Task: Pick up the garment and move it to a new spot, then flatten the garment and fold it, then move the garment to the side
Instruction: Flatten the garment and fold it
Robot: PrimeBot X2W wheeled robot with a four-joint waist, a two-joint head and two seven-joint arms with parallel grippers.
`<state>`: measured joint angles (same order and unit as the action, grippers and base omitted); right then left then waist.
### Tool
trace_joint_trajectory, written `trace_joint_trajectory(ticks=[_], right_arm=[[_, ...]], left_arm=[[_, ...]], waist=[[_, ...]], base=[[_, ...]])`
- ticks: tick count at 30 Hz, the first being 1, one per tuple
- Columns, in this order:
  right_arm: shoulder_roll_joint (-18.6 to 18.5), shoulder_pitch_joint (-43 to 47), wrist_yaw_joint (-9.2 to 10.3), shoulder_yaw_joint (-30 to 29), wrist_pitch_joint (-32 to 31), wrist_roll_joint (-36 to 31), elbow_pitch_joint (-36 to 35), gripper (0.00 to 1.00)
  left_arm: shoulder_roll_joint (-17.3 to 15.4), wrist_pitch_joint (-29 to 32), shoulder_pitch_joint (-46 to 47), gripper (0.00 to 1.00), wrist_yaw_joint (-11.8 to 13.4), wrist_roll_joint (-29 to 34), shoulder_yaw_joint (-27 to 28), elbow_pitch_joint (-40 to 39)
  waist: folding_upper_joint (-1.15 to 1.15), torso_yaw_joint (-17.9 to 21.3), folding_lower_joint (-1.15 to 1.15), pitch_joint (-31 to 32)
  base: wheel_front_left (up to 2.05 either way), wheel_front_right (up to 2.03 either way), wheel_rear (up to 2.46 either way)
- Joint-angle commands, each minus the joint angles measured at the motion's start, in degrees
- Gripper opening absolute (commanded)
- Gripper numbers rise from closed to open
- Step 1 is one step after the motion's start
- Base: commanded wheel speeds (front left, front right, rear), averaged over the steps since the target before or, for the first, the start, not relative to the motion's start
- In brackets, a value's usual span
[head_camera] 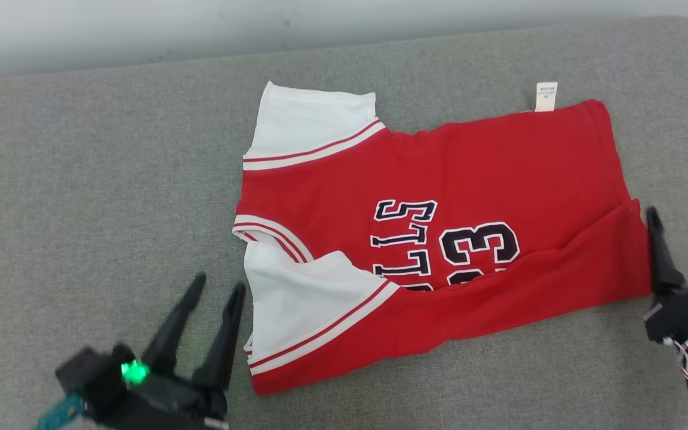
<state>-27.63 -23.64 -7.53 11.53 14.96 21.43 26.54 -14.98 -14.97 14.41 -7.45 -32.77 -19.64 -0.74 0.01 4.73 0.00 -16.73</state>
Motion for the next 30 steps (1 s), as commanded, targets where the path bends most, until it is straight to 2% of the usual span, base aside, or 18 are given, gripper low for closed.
trace_joint_trajectory(ticks=[1, 4, 9, 14, 19, 20, 21, 22, 23, 24, 26, 27, 28, 29, 30], right_arm=[[0.2, 1.2, 0.08, -0.5, 0.2, 0.4, -0.8, 1.0], [0.5, 5.2, 0.08, -4.2, 0.2, 0.3, -4.1, 1.0], [1.1, 10.6, 0.07, -6.7, 0.3, 1.5, -6.7, 1.0], [0.8, 11.9, 0.07, -4.2, 0.3, 4.5, -5.6, 1.0], [0.0, 9.0, 0.07, 0.3, 0.3, 7.7, -2.1, 1.0], [0.0, 8.6, 0.07, 1.1, 0.3, 8.3, -1.0, 1.0], [-0.1, 8.0, 0.08, 1.8, 0.3, 8.7, 0.2, 1.0], [0.0, 7.2, 0.07, 2.5, 0.3, 9.4, 1.2, 1.0], [0.0, 6.5, 0.08, 3.1, 0.3, 10.0, 2.6, 1.0], [-0.1, 5.7, 0.07, 4.0, 0.3, 10.3, 3.6, 1.0], [-0.2, 4.4, 0.07, 5.4, 0.3, 11.6, 5.5, 1.0], [-0.4, 4.1, 0.07, 6.1, 0.3, 12.1, 6.2, 0.96], [-0.5, 3.7, 0.07, 6.8, 0.3, 12.5, 6.7, 0.56], [-0.6, 3.5, 0.07, 7.6, 0.3, 13.0, 7.0, 0.06], [-0.8, 3.6, 0.07, 8.5, 0.2, 13.5, 7.4, 0.0]], left_arm=[[0.1, -0.3, -1.4, 1.0, 0.0, -0.2, 0.4, -0.6], [1.8, 0.0, -6.5, 1.0, 0.0, -3.6, 0.3, -1.1], [3.7, 5.8, -10.1, 1.0, 0.2, -10.2, -1.4, -0.1], [3.8, 12.4, -8.9, 1.0, 0.8, -13.3, -3.3, 1.6], [3.2, 16.9, -8.2, 1.0, 2.1, -14.7, -3.9, 3.0], [3.3, 17.3, -7.8, 0.96, 2.7, -14.8, -3.8, 3.5], [3.3, 18.0, -7.7, 0.73, 3.1, -14.9, -3.8, 4.0], [3.3, 18.5, -7.3, 0.36, 3.1, -14.8, -4.1, 4.3], [3.5, 18.9, -7.1, 0.04, 3.0, -14.9, -4.4, 4.4], [3.5, 19.5, -7.0, 0.0, 3.2, -15.0, -4.7, 4.6], [3.3, 20.0, -6.6, 0.0, 3.0, -14.5, -5.4, 4.4], [3.3, 20.0, -6.5, 0.0, 2.9, -14.4, -5.5, 4.2], [3.2, 19.9, -6.5, 0.0, 2.9, -14.2, -5.4, 4.0], [3.1, 19.5, -6.4, 0.0, 2.9, -14.1, -5.3, 3.8], [3.1, 19.1, -6.6, 0.0, 2.9, -14.2, -5.2, 3.6]], waist=[[-0.01, 0.0, 0.0, 0.5], [-0.01, -0.5, 0.0, 1.2], [-0.01, -0.8, 0.0, 1.4], [-0.01, -0.6, 0.0, 0.9], [-0.01, -0.3, 0.0, 0.0], [-0.01, -0.3, 0.0, -0.2], [-0.01, -0.3, 0.0, -0.3], [-0.01, -0.3, 0.0, -0.5], [-0.01, -0.3, 0.0, -0.6], [-0.01, -0.3, 0.0, -0.7], [-0.01, -0.4, 0.0, -0.9], [-0.01, -0.5, 0.0, -0.9], [-0.01, -0.6, 0.0, -0.9], [-0.01, -0.6, 0.0, -0.9], [-0.01, -0.5, 0.0, -0.8]], base=[[0.0, 0.0, 0.0], [0.0, 0.0, 0.0], [0.0, 0.0, 0.0], [0.0, 0.0, 0.0], [0.0, 0.0, 0.0], [0.0, 0.0, 0.0], [0.0, 0.0, 0.0], [0.0, 0.0, 0.0], [0.0, 0.0, 0.0], [0.0, 0.0, 0.0], [0.0, 0.0, 0.0], [0.0, 0.0, 0.0], [0.0, 0.0, 0.0], [0.0, 0.0, 0.0], [0.0, 0.0, 0.0]])
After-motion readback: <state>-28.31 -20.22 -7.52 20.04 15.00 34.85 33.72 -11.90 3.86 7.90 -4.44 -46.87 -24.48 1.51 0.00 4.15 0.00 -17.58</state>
